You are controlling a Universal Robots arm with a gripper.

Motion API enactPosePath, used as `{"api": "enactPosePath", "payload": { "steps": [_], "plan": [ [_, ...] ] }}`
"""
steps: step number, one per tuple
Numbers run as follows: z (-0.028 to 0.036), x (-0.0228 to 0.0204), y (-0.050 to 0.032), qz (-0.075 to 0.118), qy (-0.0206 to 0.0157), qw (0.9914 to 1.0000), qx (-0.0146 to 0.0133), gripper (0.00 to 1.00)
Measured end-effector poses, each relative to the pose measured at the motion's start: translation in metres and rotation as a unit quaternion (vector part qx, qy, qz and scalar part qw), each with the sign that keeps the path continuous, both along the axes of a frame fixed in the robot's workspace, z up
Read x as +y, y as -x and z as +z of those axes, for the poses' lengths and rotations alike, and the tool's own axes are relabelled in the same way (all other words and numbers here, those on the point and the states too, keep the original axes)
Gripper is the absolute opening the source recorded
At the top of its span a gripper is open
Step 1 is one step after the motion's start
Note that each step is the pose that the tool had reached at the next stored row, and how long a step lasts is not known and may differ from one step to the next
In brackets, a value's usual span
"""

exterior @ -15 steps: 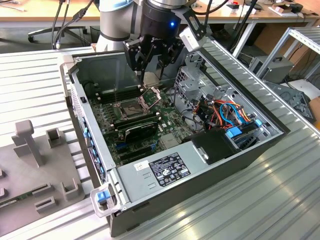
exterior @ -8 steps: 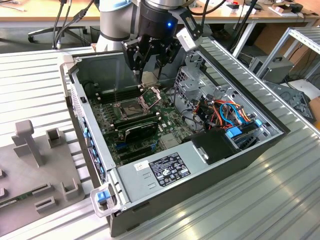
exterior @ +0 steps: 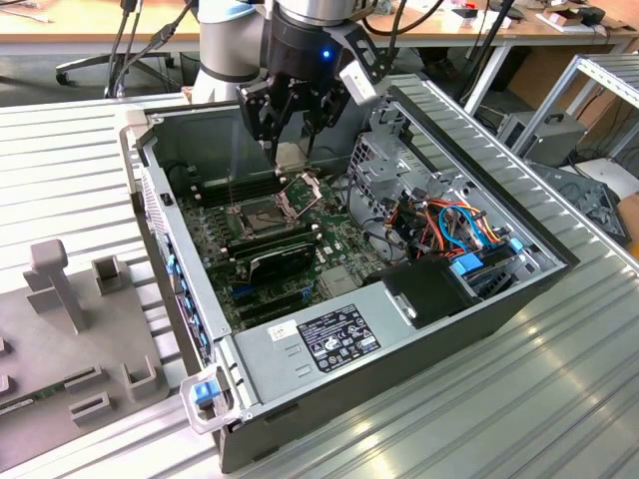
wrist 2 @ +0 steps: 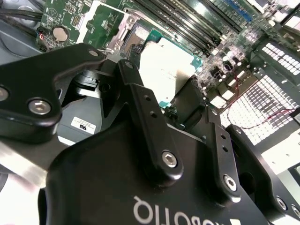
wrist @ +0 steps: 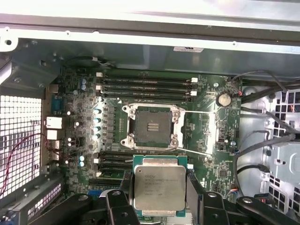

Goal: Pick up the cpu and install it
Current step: 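Pick up the cpu and move it towards the insertion slot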

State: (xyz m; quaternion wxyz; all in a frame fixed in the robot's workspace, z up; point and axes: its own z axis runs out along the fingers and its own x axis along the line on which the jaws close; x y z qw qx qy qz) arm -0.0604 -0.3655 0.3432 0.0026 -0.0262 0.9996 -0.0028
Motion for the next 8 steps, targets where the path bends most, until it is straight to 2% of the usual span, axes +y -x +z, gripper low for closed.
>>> {"api": "enactPosePath", "payload": {
  "steps": [2,5,8],
  "plan": [
    [-0.0038,0.0034,0.0000,0.000,0.0000,1.00000,0.0000,0.55],
    [-0.0139,0.0109,-0.0002,0.000,0.0000,1.00000,0.0000,0.55],
    [-0.0193,0.0132,-0.0002,0.000,0.0000,1.00000,0.0000,0.55]
  ]
}}
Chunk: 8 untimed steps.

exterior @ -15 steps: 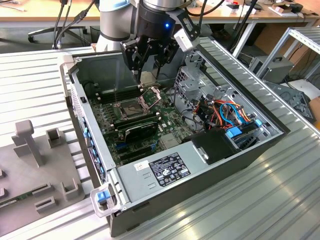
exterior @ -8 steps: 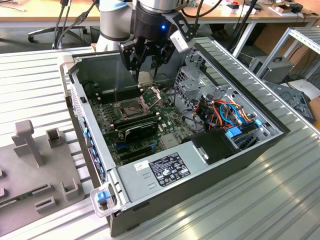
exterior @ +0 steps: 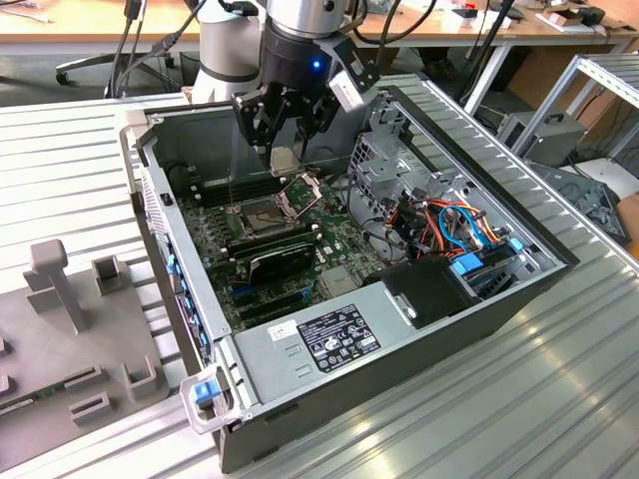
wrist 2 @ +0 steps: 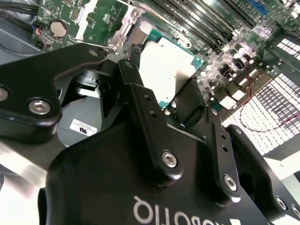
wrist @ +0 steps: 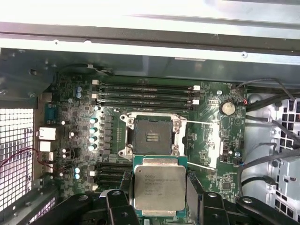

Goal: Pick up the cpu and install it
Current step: 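Pick up the cpu and move it towards the insertion slot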

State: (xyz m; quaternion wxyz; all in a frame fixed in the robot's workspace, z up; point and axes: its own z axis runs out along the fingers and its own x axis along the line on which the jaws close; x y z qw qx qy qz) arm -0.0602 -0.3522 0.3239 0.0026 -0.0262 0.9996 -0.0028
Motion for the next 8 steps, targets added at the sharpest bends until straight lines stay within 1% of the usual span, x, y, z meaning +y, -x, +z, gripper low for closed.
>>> {"api": "enactPosePath", "payload": {
  "steps": [5,7,8],
  "plan": [
    [-0.0083,0.0047,0.0000,0.000,0.0000,1.00000,0.0000,0.55],
    [-0.0106,0.0075,0.0000,0.000,0.0000,1.00000,0.0000,0.55],
    [-0.0121,0.0097,0.0000,0.000,0.0000,1.00000,0.0000,0.55]
  ]
}}
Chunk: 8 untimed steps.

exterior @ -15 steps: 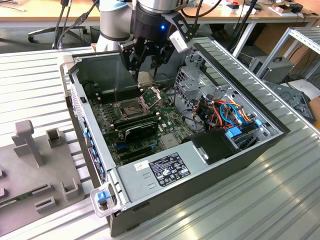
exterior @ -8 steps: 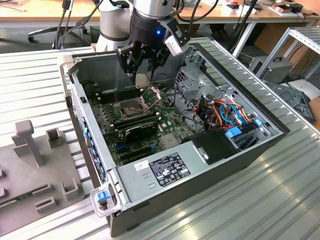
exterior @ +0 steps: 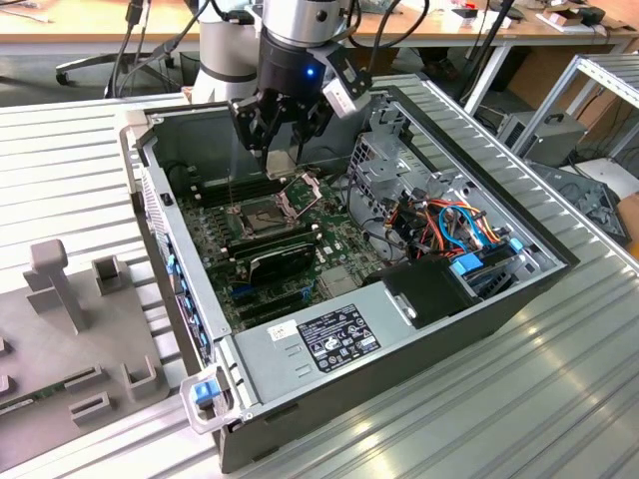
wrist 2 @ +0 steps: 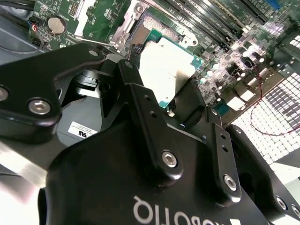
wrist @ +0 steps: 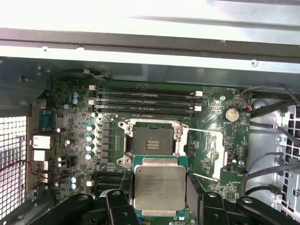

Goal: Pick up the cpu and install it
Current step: 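Pick up the cpu and move it towards the insertion slot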

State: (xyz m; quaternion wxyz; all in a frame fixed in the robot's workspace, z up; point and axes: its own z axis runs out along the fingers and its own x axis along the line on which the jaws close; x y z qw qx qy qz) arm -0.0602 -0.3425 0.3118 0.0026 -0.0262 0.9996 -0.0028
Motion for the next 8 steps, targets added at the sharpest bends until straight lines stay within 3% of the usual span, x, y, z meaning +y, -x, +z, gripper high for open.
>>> {"api": "enactPosePath", "payload": {
  "steps": [2,8],
  "plan": [
    [-0.0052,0.0049,0.0000,0.000,0.0000,1.00000,0.0000,0.55],
    [-0.0162,0.0071,0.0000,0.000,0.0001,1.00000,0.0000,0.55]
  ]
}}
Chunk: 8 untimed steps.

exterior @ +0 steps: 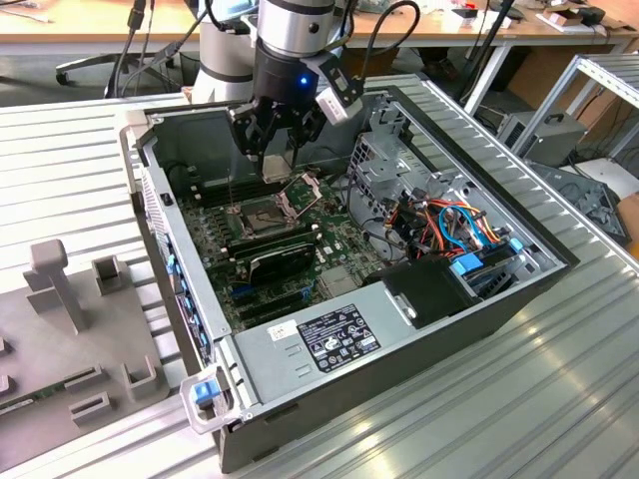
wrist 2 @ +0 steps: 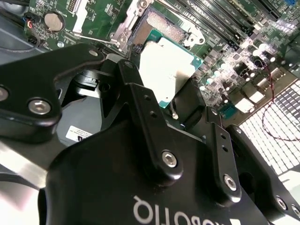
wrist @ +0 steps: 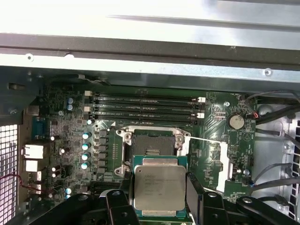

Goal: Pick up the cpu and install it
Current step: 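Pick up the cpu and move it towards the insertion slot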

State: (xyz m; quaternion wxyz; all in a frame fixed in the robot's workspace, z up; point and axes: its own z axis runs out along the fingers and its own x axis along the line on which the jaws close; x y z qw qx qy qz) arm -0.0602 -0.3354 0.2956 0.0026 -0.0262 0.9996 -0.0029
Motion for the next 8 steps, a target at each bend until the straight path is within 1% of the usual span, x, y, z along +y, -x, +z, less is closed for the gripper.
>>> {"api": "enactPosePath", "payload": {
  "steps": [1,2,4,5,7,8],
  "plan": [
    [-0.0033,0.0000,0.0000,0.000,0.0001,1.00000,0.0000,0.55],
    [-0.0052,0.0000,0.0000,0.000,0.0010,1.00000,0.0000,0.55],
    [-0.0076,0.0000,0.0000,0.000,0.0019,1.00000,0.0000,0.55],
    [-0.0094,0.0000,0.0000,0.000,0.0032,0.99999,0.0000,0.55],
    [-0.0124,0.0000,0.0000,-0.002,0.0044,0.99999,0.0000,0.55],
    [-0.0125,0.0000,0.0000,-0.002,0.0047,0.99999,0.0001,0.55]
  ]
}}
